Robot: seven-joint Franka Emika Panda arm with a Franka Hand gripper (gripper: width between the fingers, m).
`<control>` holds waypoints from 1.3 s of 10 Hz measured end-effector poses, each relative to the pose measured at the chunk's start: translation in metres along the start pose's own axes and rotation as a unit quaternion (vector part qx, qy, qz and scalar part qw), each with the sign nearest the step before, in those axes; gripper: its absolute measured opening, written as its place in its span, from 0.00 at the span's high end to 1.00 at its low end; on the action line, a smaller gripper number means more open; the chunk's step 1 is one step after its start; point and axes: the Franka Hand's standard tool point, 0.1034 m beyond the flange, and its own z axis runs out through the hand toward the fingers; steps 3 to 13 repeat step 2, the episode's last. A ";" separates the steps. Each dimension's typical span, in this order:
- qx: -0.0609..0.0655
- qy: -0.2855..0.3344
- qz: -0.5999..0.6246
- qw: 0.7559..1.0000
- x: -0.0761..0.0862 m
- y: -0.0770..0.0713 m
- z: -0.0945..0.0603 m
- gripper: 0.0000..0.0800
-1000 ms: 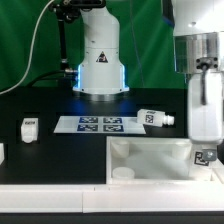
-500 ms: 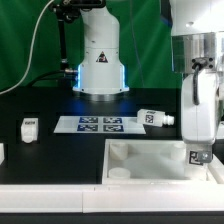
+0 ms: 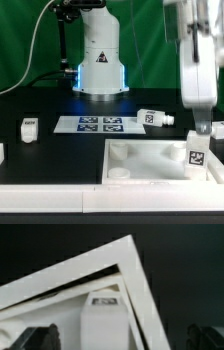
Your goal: Assemble one leg
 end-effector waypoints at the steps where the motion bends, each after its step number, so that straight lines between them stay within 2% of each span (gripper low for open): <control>1: -0.002 0.002 -0.001 1.000 0.001 0.002 0.004 0.19; 13: -0.003 0.003 -0.001 1.000 0.000 0.002 0.005 0.19</control>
Offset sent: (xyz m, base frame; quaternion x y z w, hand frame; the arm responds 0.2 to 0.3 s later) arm 0.0000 0.0000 0.0000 0.0000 0.0000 0.0000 1.0000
